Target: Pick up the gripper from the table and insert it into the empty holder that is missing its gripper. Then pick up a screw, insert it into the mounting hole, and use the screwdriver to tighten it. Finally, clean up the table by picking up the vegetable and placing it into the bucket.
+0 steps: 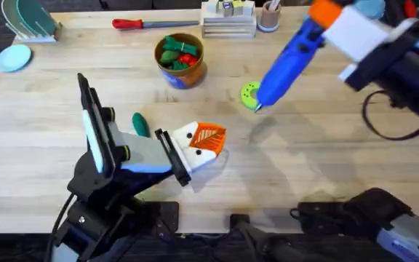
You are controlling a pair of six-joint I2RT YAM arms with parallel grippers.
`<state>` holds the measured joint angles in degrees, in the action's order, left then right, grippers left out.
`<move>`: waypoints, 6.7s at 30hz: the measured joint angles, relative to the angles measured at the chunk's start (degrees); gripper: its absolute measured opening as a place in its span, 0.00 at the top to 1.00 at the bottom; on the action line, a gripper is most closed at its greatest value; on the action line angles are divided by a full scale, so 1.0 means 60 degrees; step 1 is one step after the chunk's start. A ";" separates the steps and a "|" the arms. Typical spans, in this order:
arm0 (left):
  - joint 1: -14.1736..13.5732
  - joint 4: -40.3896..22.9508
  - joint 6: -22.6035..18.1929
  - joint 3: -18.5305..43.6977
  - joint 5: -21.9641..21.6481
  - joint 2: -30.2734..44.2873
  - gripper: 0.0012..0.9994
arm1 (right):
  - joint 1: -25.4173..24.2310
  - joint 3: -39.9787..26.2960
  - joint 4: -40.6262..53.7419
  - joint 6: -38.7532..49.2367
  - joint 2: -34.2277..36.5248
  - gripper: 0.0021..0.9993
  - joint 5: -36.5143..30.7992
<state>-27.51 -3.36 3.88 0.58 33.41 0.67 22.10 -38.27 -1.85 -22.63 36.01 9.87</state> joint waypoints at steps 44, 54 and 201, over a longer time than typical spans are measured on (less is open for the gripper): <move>0.0000 0.0000 0.0000 0.0000 -0.0004 0.0000 1.00 | 0.4289 0.0071 -0.5776 0.1643 0.3835 0.98 0.0772; 0.0000 0.0000 0.0000 0.0000 0.0000 0.0000 1.00 | 0.4206 0.0071 -0.6121 0.1643 0.3832 0.98 0.0874; 0.0000 0.0000 0.0004 0.0000 -0.0032 0.0000 1.00 | 0.3597 0.0046 -0.5257 0.2353 0.3752 0.98 0.1829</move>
<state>-27.51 -3.36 3.90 0.58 33.22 0.67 43.68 -38.00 -33.39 -8.51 58.52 20.84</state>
